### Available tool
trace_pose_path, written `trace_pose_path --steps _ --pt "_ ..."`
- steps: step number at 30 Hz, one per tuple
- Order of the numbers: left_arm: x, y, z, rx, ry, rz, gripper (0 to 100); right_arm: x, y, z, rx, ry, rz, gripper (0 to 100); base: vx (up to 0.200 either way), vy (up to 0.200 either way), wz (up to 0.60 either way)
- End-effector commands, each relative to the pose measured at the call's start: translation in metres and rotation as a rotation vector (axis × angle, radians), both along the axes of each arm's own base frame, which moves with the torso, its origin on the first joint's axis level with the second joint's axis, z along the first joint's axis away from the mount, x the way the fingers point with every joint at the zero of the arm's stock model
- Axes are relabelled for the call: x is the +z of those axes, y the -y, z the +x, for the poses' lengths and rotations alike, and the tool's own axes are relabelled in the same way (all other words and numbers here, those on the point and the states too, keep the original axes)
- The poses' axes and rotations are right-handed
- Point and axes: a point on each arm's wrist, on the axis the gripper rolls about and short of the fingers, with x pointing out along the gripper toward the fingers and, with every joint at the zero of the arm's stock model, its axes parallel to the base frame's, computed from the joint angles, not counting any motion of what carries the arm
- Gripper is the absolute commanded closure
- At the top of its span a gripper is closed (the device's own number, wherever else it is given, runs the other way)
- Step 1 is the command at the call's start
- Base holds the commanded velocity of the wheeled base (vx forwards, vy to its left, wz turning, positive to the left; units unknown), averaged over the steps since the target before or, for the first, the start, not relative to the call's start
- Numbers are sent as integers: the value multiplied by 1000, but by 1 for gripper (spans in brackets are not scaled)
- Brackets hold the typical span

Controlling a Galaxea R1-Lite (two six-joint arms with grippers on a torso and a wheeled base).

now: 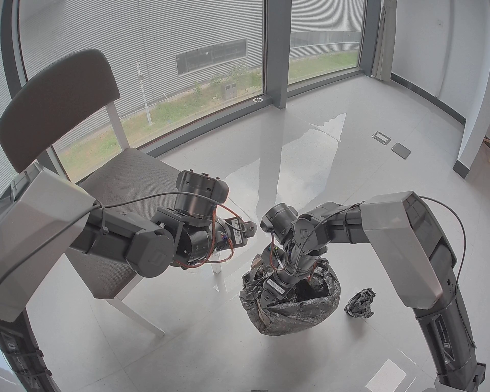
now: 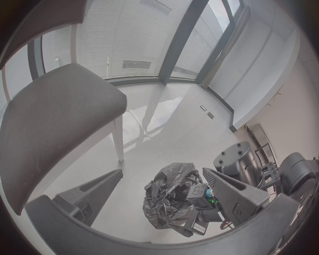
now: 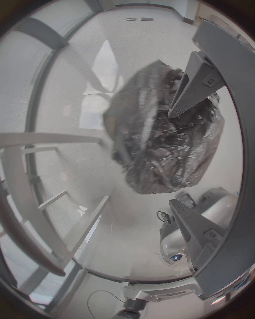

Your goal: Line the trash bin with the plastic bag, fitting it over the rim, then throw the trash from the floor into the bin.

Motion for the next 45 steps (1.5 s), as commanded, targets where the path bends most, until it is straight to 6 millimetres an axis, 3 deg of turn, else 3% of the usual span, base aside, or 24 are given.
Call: trace_pose_path --steps 1,6,7,9,11,13,14,17,21,23,24,25,28,29,30,31,35,40,45 --pt "-1 1 0 0 2 0 0 -11 2 1 -26 -33 -14 0 0 0 0" --pt "-4 2 -2 -13 -4 23 0 -19 5 1 -68 -75 -12 0 0 0 0" --pt "-15 0 -2 -42 -6 97 0 -11 8 2 -77 -69 -7 0 0 0 0" --pt "-28 -2 0 -70 -5 174 0 8 14 3 -89 -45 12 0 0 0 0" --pt "-57 -6 16 -78 49 314 0 71 31 4 -107 73 99 0 0 0 0" --pt "-68 -6 23 -65 80 339 0 92 39 0 -109 107 129 0 0 0 0" --pt "-82 -4 35 -49 135 358 0 118 55 -14 -109 138 162 0 0 0 0" --pt "-92 -4 40 -69 160 390 0 152 81 -38 -104 235 211 0 0 0 0" --pt "-100 -1 41 -117 145 451 0 183 110 -70 -122 407 285 0 0 0 0" --pt "-100 -1 41 -120 143 456 0 185 112 -72 -124 417 292 0 0 0 0" --pt "-103 4 47 -154 140 506 0 203 129 -96 -145 517 346 0 0 0 0" --pt "-105 6 49 -167 135 523 0 209 135 -107 -149 545 362 0 0 0 0" --pt "-108 11 55 -181 132 541 0 219 148 -124 -161 592 383 0 0 0 0" --pt "-113 18 63 -197 128 558 0 228 161 -143 -175 629 399 0 0 0 0" --pt "-113 18 63 -197 128 558 0 228 161 -143 -175 629 399 0 0 0 0" --pt "-118 28 68 -212 130 559 0 234 173 -160 -190 659 410 0 0 0 0" --pt "-127 48 70 -245 127 560 0 242 188 -185 -243 694 449 0 0 0 0" --pt "-123 65 61 -280 141 548 0 254 195 -197 -346 772 585 0 0 0 0" --pt "-122 74 46 -327 135 542 0 248 213 -206 -429 854 645 0 0 0 0"
